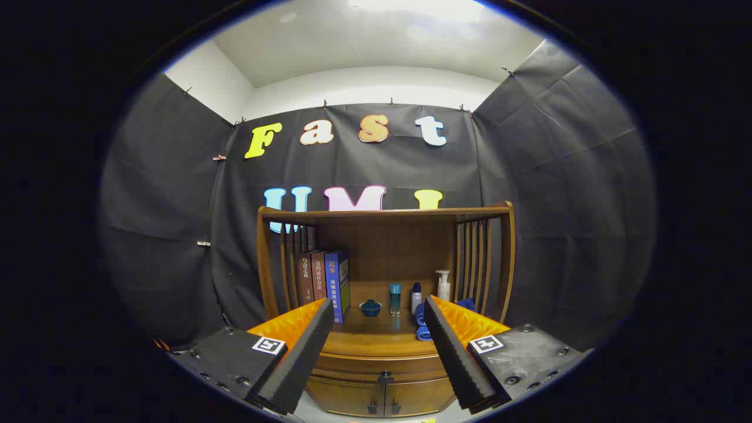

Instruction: Pull open the drawer, take out the items inside it, and place them on the countertop above the cabinet.

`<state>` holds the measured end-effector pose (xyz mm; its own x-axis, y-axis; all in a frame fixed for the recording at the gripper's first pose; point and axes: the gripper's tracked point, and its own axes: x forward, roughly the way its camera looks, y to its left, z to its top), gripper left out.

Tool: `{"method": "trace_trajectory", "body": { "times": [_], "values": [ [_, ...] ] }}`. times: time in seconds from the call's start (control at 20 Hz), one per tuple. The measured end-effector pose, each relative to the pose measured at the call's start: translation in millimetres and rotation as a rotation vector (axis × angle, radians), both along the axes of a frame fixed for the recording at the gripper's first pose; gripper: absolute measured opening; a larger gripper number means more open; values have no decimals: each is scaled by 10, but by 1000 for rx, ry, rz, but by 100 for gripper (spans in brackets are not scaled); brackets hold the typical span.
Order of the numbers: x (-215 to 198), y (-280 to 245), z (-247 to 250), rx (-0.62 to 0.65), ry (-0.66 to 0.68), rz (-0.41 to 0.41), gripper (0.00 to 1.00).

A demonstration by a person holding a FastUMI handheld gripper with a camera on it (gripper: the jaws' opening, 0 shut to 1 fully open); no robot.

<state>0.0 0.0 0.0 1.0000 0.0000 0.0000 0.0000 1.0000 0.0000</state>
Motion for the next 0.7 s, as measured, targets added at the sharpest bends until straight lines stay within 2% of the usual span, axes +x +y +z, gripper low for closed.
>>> {"method": "trace_trajectory", "body": {
  "times": [0.7],
  "values": [
    [24,-155,-47,13,15,-17,98]
  ]
}}
